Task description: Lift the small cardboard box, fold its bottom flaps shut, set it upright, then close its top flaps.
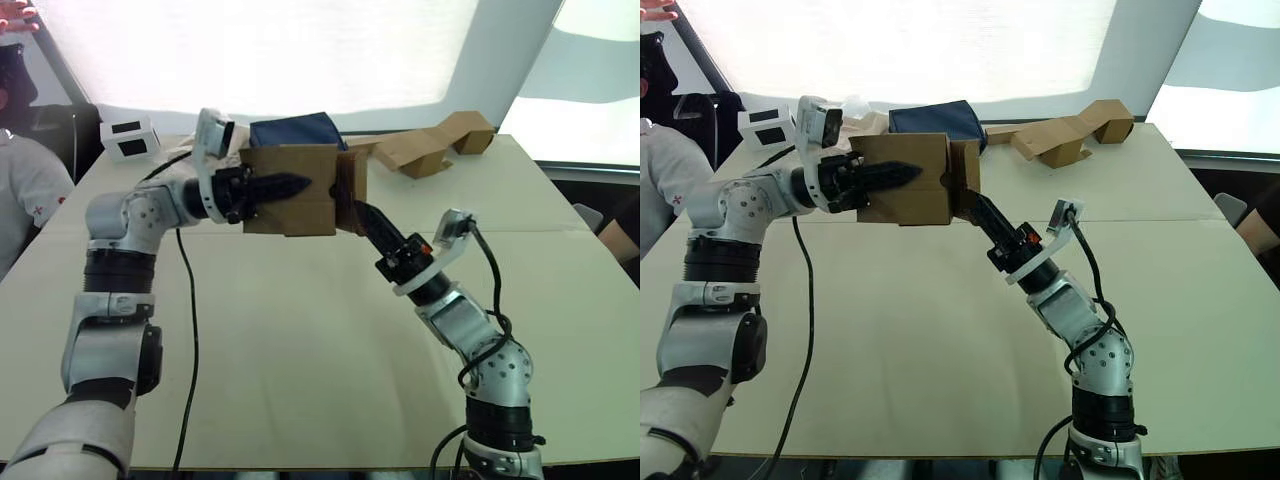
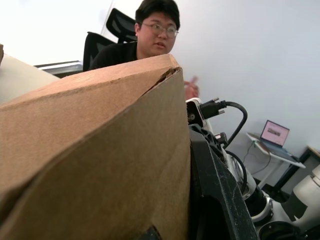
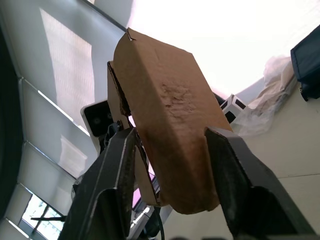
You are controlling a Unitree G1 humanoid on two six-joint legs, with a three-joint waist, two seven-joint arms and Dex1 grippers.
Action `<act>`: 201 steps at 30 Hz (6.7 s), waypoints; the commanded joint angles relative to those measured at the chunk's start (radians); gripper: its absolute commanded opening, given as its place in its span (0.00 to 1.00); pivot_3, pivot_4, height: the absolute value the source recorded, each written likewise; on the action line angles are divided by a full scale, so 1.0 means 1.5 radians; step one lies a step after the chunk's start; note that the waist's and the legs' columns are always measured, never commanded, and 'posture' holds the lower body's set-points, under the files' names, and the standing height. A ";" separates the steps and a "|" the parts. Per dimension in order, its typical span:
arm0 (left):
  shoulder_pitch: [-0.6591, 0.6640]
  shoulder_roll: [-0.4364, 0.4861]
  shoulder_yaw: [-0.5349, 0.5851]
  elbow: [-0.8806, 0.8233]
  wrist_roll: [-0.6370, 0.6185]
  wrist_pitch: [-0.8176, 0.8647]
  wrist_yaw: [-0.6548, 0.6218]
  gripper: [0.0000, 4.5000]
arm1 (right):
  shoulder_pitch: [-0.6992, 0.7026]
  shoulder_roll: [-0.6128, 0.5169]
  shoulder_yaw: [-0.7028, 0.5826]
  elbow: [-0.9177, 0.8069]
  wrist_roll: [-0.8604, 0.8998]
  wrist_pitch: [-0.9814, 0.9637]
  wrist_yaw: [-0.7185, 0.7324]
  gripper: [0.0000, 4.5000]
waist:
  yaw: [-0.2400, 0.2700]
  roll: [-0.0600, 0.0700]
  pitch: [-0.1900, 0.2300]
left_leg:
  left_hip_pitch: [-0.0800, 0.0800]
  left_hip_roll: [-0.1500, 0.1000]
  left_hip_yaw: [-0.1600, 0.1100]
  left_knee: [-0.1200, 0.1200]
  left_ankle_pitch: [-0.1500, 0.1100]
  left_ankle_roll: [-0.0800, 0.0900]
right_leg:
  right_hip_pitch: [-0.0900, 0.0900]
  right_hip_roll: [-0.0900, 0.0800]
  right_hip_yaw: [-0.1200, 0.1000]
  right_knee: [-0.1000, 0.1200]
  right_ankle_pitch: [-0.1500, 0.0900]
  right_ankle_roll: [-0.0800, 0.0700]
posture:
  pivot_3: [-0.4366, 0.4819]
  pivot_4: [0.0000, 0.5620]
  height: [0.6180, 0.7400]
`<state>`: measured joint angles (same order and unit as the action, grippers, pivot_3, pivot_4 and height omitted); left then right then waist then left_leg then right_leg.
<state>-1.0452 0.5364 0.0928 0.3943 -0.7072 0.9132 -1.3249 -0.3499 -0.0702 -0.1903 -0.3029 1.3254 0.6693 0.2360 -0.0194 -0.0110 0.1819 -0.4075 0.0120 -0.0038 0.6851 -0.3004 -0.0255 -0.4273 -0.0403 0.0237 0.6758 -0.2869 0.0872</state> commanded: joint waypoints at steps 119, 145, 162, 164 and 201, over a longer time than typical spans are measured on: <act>-0.156 0.086 -0.523 -0.134 0.480 -0.288 -0.193 0.00 | 0.093 -0.629 0.175 -0.266 -0.501 0.010 0.284 0.03 | 0.000 0.000 0.000 | 0.000 0.002 -0.001 0.000 -0.001 0.002 | 0.001 0.006 0.002 -0.004 0.000 0.000 | 0.48 0.27 1.00; -0.302 0.113 -0.522 -0.090 0.210 0.027 -0.193 0.42 | 0.112 -0.489 0.185 -0.258 -0.578 0.041 0.258 0.00 | 0.002 0.000 0.000 | 0.000 0.002 -0.002 0.001 -0.001 0.002 | 0.001 0.006 0.002 -0.002 0.000 -0.001 | 0.48 0.27 1.00; 0.308 0.137 -0.059 -0.340 0.180 -0.036 0.212 0.00 | 0.131 -0.355 0.176 -0.134 -0.611 0.052 0.174 0.00 | 0.007 0.001 -0.001 | -0.001 0.002 -0.001 0.004 -0.001 0.001 | 0.000 0.003 0.003 0.002 0.000 -0.001 | 0.48 0.27 1.00; 0.374 0.113 -0.062 -0.356 0.198 -0.063 0.255 0.00 | 0.116 -0.345 0.198 -0.114 -0.625 0.061 0.169 0.00 | 0.007 0.001 -0.001 | -0.001 0.002 -0.001 0.005 -0.001 0.001 | 0.000 0.003 0.003 0.003 0.000 -0.001 | 0.48 0.27 1.00; 0.573 0.073 -0.162 -0.402 0.241 -0.185 0.283 0.00 | 0.132 -0.349 0.300 -0.116 -0.700 0.054 0.264 0.00 | 0.004 0.001 -0.007 | 0.001 0.002 -0.001 0.006 -0.001 0.002 | 0.002 0.004 0.002 0.004 0.000 -0.001 | 0.48 0.27 1.00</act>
<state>-0.2080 0.6214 -0.1361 -0.2135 -0.3727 0.6387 -0.8937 -0.1653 -0.5723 0.2445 -0.4437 0.2857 0.7604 0.6079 -0.0133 -0.0091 0.1721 -0.4055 0.0152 -0.0057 0.6938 -0.3019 -0.0228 -0.4241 -0.0348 0.0269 0.6821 -0.2874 0.0856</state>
